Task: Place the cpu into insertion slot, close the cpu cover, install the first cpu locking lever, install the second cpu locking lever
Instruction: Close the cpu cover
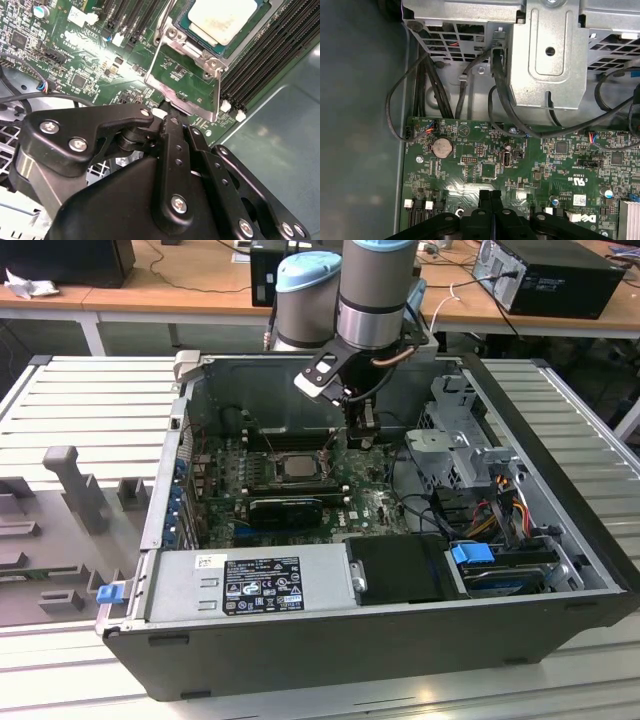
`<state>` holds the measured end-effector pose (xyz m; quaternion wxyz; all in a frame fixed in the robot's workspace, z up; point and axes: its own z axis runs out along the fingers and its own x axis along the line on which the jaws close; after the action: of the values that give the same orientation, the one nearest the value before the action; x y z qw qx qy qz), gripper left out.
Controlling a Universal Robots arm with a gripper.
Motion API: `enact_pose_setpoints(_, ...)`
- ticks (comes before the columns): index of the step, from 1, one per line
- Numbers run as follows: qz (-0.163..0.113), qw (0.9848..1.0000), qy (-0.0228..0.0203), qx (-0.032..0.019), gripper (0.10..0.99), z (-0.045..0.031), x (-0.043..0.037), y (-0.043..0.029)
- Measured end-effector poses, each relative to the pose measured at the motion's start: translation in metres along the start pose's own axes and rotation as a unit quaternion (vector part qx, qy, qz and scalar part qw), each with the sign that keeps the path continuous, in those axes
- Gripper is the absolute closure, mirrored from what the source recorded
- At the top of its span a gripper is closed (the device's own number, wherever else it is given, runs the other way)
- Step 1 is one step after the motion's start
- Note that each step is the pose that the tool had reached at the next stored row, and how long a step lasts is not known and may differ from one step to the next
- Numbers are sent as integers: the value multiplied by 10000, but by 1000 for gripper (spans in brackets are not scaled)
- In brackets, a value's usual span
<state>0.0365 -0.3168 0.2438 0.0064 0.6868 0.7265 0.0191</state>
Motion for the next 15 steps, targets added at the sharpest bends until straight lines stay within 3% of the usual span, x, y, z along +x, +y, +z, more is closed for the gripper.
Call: enact_pose_setpoints(15, 0, 10000, 0, 0, 980, -1, 2, -40)
